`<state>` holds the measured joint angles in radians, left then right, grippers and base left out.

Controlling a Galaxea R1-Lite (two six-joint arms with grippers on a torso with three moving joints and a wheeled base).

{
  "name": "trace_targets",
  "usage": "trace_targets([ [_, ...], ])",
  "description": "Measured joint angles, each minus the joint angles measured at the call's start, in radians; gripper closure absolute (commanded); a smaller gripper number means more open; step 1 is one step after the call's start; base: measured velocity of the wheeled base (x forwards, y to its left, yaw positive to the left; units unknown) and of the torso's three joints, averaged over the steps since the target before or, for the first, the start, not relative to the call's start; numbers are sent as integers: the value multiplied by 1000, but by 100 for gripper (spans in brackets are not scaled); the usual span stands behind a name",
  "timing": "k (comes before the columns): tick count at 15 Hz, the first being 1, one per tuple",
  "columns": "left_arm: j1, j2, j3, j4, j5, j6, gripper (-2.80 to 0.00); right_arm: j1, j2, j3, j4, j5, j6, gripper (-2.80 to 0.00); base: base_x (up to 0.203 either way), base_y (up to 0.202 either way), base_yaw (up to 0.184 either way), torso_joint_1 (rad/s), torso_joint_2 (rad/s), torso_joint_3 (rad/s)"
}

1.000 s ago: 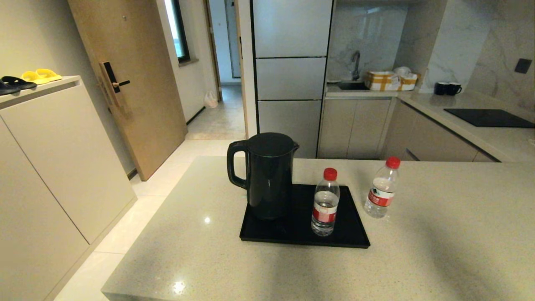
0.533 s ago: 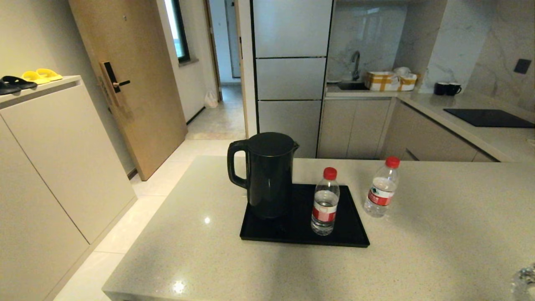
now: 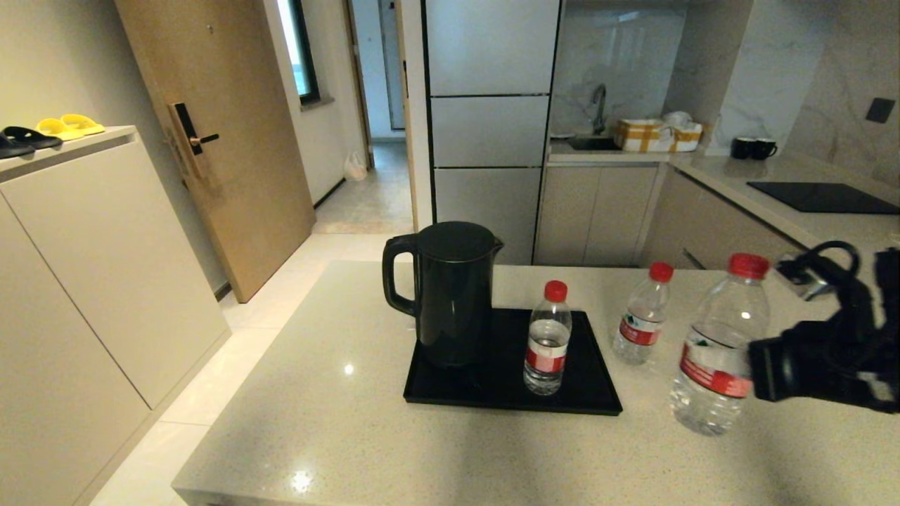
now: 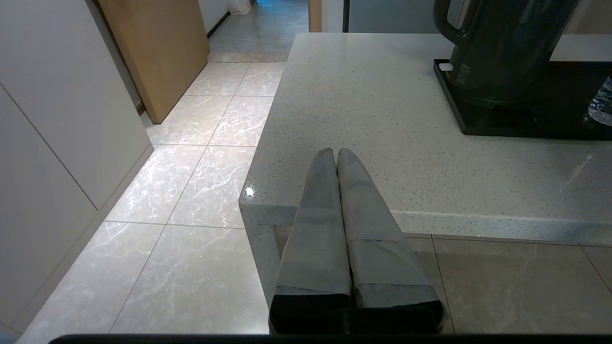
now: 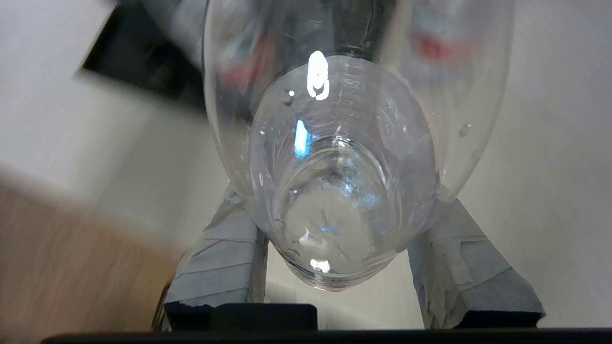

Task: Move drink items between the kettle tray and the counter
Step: Place it on the tray

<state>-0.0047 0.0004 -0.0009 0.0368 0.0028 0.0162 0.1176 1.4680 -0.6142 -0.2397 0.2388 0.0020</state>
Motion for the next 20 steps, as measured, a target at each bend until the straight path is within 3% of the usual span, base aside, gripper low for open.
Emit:
trace_targets([
  [4,0,0,0,0,0,1,0,126,443,-140,-427,-83,54,0,0,0,0,0,0,0],
  [6,0,0,0,0,0,1,0,172,568,-259,-532,-119,67,0,0,0,0,0,0,0],
  [15,0,0,0,0,0,0,0,199,722,-412,-501,-142,75,0,0,0,0,0,0,0],
  [20,0,0,0,0,0,0,0,165,815,-570,-458,-231,73,0,0,0,0,0,0,0],
])
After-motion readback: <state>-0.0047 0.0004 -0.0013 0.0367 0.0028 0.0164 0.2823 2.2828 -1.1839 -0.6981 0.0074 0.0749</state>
